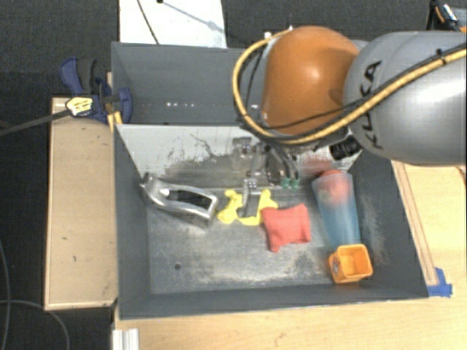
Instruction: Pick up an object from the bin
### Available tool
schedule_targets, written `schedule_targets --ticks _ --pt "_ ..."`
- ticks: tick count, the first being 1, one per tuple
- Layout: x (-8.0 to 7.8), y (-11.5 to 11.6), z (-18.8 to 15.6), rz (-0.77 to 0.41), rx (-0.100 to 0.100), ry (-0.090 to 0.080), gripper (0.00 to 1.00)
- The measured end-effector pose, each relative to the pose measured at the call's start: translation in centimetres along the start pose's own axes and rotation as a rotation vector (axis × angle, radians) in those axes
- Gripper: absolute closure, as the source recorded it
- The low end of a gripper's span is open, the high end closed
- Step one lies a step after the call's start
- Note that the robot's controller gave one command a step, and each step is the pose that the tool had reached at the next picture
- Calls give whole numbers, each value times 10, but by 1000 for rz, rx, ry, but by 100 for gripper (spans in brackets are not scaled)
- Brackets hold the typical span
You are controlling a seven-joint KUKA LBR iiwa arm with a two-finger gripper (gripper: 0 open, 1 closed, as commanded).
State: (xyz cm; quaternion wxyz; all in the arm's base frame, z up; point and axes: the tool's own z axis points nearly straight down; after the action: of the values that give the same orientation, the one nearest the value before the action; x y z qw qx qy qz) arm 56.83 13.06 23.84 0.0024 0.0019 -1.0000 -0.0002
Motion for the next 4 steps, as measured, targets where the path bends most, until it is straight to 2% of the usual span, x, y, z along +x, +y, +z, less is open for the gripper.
schedule_targets --ticks 1,2,3,4 --pt "-1 -1 -5 3 -1 -8 0" --pt "-9 20 61 83 -2 -12 0" --pt "-20 45 150 16 -2 -12 0" --pt "-22 79 167 55 0 -16 0"
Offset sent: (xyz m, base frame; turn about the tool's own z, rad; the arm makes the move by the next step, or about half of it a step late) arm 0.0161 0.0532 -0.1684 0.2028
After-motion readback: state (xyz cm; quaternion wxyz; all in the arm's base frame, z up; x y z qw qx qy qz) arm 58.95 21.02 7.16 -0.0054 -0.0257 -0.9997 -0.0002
